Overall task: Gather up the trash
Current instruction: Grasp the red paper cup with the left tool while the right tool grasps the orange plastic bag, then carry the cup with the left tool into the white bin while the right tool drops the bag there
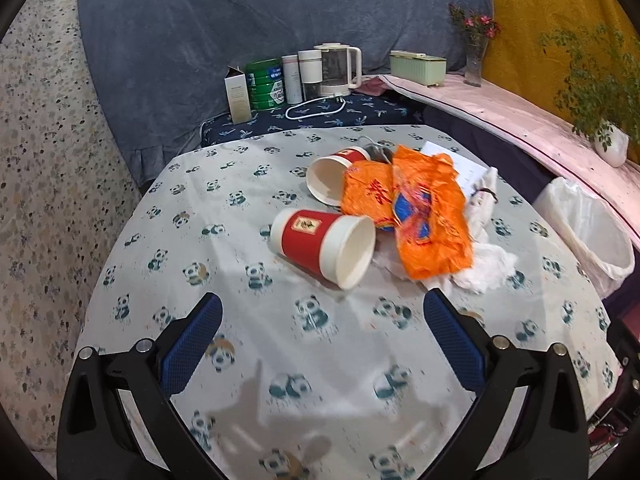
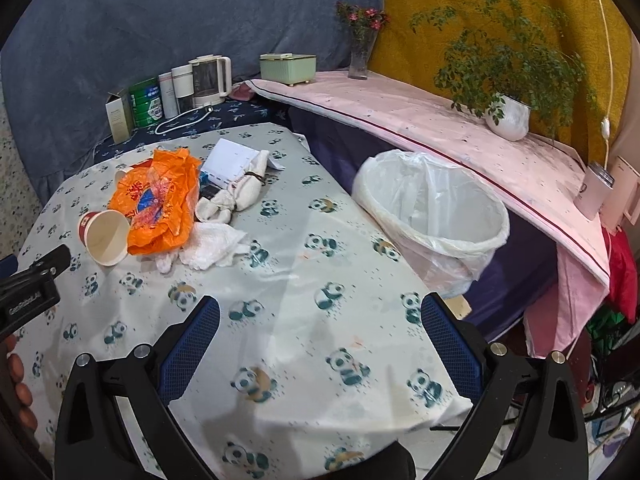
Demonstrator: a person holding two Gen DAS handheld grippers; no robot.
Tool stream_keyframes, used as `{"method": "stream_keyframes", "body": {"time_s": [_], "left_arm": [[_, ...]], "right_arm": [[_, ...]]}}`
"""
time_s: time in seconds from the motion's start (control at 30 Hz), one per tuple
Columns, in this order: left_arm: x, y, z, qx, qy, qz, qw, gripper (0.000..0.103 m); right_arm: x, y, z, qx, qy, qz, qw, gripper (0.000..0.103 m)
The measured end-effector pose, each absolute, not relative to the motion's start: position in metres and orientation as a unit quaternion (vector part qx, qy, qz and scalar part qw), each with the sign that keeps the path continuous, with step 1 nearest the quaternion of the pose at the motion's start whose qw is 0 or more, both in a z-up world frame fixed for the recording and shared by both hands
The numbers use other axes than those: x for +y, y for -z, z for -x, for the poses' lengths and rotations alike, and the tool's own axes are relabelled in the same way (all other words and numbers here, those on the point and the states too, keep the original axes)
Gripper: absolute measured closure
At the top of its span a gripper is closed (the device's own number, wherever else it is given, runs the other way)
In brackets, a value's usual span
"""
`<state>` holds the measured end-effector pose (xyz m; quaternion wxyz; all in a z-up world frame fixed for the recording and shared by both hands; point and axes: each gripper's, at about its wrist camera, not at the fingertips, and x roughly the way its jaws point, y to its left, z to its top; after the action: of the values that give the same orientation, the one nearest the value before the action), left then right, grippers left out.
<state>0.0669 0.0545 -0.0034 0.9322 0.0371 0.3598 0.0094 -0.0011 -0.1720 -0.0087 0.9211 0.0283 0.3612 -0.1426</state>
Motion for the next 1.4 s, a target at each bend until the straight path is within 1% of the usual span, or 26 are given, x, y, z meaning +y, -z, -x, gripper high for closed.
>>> {"method": "stream_keyframes", "body": {"time_s": [0.37,0.4,0.43,0.5,0.53,0.6,0.63,0.67,0.7,0.77,0.8,0.87,0.9,0.93,1.0,1.07,1.17,1.27,1.4], "left_arm": [[0.068,0.039,-0.143,0.39,-0.028,-0.046,0.919,0.007],[0.068,0.041,-0.145,0.39,-0.03,-0.046,0.919,0.01],[0.069,0.042,-0.148,0.392,-0.025,-0.046,0.918,0.013],[0.071,0.047,-0.155,0.405,-0.016,-0.041,0.913,0.033],[0.073,0.049,-0.158,0.411,-0.013,-0.039,0.911,0.038],[0.078,0.053,-0.161,0.419,-0.008,-0.032,0.907,0.054],[0.08,0.055,-0.162,0.421,-0.005,-0.029,0.906,0.06],[0.082,0.056,-0.163,0.423,-0.005,-0.029,0.906,0.072],[0.084,0.057,-0.164,0.425,-0.006,-0.03,0.905,0.079],[0.089,0.058,-0.166,0.428,-0.003,-0.024,0.904,0.095],[0.091,0.058,-0.166,0.427,-0.004,-0.021,0.904,0.097],[0.095,0.054,-0.166,0.421,-0.003,-0.015,0.907,0.097],[0.096,0.052,-0.165,0.418,-0.001,-0.014,0.908,0.097],[0.096,0.051,-0.165,0.416,-0.002,-0.015,0.909,0.097],[0.097,0.047,-0.164,0.412,-0.003,-0.015,0.911,0.097],[0.099,0.044,-0.164,0.411,-0.003,-0.012,0.912,0.097],[0.101,0.04,-0.161,0.407,-0.003,-0.008,0.913,0.098],[0.101,0.034,-0.156,0.402,-0.002,-0.006,0.916,0.099],[0.096,0.02,-0.149,0.39,0.0,-0.004,0.921,0.1]], "right_arm": [[-0.138,0.018,-0.075,0.37,0.092,-0.021,0.924,0.007],[-0.133,0.02,-0.082,0.37,0.086,-0.02,0.925,0.007],[-0.128,0.021,-0.09,0.37,0.079,-0.018,0.925,0.007],[-0.12,0.024,-0.102,0.373,0.067,-0.014,0.925,0.007],[-0.114,0.027,-0.109,0.375,0.06,-0.011,0.925,0.007],[-0.106,0.03,-0.119,0.379,0.049,-0.01,0.924,0.007],[-0.102,0.033,-0.125,0.38,0.043,-0.009,0.924,0.007],[-0.097,0.035,-0.129,0.381,0.038,-0.007,0.924,0.007],[-0.093,0.037,-0.134,0.383,0.035,-0.005,0.923,0.008],[-0.086,0.041,-0.142,0.389,0.027,-0.005,0.921,0.016],[-0.084,0.044,-0.146,0.392,0.023,-0.006,0.919,0.018],[-0.078,0.05,-0.154,0.402,0.012,-0.013,0.916,0.03],[-0.076,0.052,-0.158,0.405,0.008,-0.015,0.914,0.031],[-0.074,0.055,-0.161,0.409,0.004,-0.018,0.912,0.035],[-0.07,0.063,-0.167,0.418,-0.001,-0.016,0.909,0.046],[-0.068,0.07,-0.171,0.427,-0.001,-0.015,0.904,0.067],[-0.071,0.071,-0.167,0.422,-0.006,-0.025,0.906,0.077],[-0.074,0.063,-0.159,0.41,-0.009,-0.03,0.911,0.085],[-0.083,0.045,-0.145,0.387,-0.003,-0.036,0.921,0.086]]}}
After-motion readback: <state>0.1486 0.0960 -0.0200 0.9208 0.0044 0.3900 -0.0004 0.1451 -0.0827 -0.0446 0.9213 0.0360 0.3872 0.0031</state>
